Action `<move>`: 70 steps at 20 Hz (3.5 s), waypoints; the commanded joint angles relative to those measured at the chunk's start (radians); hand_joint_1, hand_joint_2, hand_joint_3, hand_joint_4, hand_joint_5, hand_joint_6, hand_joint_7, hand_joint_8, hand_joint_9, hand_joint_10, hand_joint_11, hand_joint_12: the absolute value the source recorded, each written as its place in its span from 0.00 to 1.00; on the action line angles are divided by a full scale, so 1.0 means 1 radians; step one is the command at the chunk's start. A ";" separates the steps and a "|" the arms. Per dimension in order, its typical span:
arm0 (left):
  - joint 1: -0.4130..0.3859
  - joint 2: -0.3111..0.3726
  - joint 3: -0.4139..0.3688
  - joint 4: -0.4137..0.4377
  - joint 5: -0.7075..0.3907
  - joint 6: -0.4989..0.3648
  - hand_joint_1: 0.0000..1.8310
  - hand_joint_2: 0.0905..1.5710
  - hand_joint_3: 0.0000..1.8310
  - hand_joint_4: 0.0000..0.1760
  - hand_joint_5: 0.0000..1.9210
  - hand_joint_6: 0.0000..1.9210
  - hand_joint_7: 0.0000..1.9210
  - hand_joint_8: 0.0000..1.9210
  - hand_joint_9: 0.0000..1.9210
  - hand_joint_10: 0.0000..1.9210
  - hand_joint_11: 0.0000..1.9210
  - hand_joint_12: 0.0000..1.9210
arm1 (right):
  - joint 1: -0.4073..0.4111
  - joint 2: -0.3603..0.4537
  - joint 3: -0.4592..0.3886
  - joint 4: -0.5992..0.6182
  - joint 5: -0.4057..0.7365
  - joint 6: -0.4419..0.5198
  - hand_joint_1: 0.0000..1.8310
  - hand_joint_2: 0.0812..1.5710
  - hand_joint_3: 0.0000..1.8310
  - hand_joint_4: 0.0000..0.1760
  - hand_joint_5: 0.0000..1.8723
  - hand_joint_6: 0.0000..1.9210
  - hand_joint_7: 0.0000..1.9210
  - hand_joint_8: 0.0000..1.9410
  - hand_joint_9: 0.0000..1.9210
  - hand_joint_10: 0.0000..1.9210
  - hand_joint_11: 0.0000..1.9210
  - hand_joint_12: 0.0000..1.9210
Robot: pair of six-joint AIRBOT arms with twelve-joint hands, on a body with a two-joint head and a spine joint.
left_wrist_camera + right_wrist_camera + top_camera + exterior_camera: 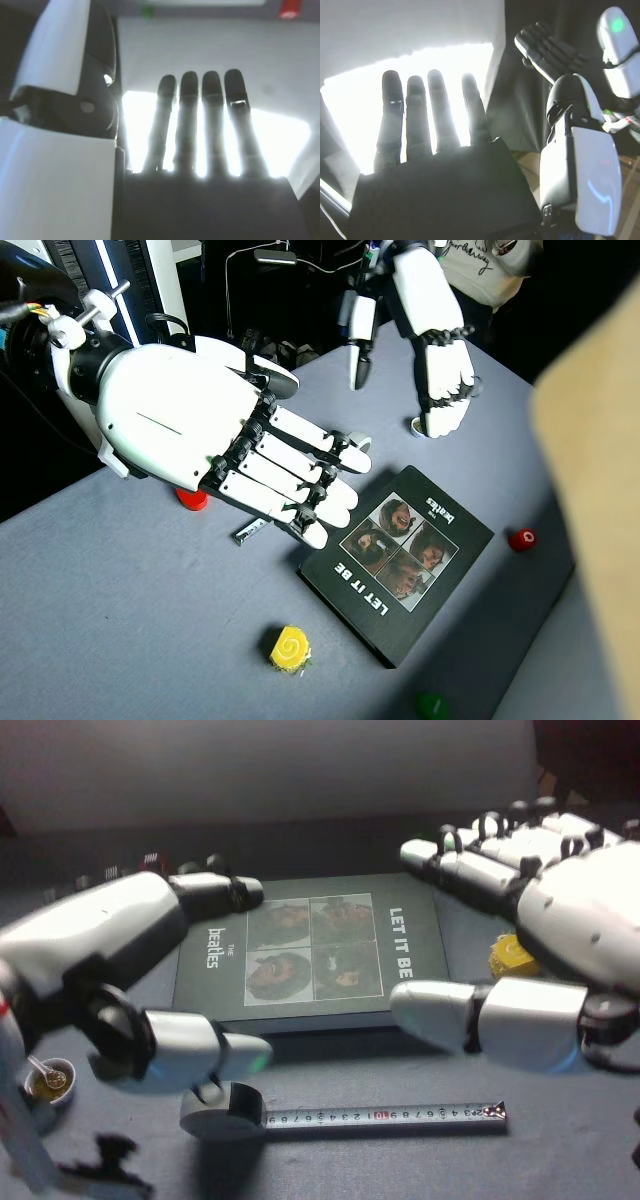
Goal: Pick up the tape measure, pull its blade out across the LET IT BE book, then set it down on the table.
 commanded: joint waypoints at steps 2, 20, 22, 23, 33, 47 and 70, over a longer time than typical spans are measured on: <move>0.061 0.003 -0.017 0.165 -0.135 -0.200 0.62 0.62 0.01 0.00 0.15 0.01 0.15 0.00 0.12 0.00 0.02 0.32 | 0.005 -0.016 0.009 -0.051 0.063 0.011 0.00 0.66 0.00 0.69 0.04 0.00 0.05 0.00 0.03 0.00 0.00 0.32; 0.615 -0.209 0.090 0.740 -0.604 -0.860 0.69 0.66 0.00 0.00 0.22 0.00 0.22 0.00 0.21 0.00 0.10 0.30 | -0.017 -0.022 0.021 -0.109 0.092 0.049 0.00 0.66 0.00 0.69 0.03 0.00 0.06 0.00 0.05 0.00 0.00 0.32; 0.623 -0.228 0.110 0.770 -0.604 -0.851 0.69 0.66 0.00 0.00 0.22 0.00 0.23 0.00 0.21 0.00 0.10 0.30 | -0.017 -0.023 0.021 -0.115 0.093 0.055 0.00 0.66 0.00 0.69 0.04 0.00 0.07 0.00 0.05 0.00 0.00 0.33; 0.626 -0.237 0.118 0.785 -0.604 -0.849 0.69 0.66 0.00 0.00 0.22 0.00 0.23 0.01 0.21 0.00 0.10 0.30 | -0.017 -0.023 0.021 -0.118 0.093 0.057 0.00 0.66 0.00 0.69 0.04 0.00 0.07 0.00 0.05 0.00 0.00 0.34; 0.646 -0.306 0.221 0.809 -0.597 -0.809 0.69 0.67 0.00 0.00 0.23 0.00 0.24 0.00 0.21 0.00 0.11 0.29 | -0.016 -0.025 0.021 -0.136 0.097 0.079 0.00 0.66 0.00 0.69 0.04 0.00 0.06 0.00 0.05 0.00 0.00 0.33; 0.694 -0.344 0.280 0.839 -0.572 -0.805 0.70 0.66 0.00 0.00 0.24 0.00 0.25 0.00 0.23 0.00 0.12 0.29 | -0.016 -0.028 0.021 -0.144 0.105 0.088 0.00 0.67 0.00 0.66 0.04 0.00 0.07 0.00 0.04 0.00 0.00 0.29; 0.715 -0.407 0.339 0.826 -0.570 -0.724 0.70 0.65 0.00 0.00 0.26 0.00 0.28 0.01 0.25 0.00 0.14 0.28 | -0.015 -0.032 0.021 -0.146 0.108 0.091 0.00 0.67 0.00 0.64 0.03 0.00 0.06 0.00 0.03 0.00 0.00 0.30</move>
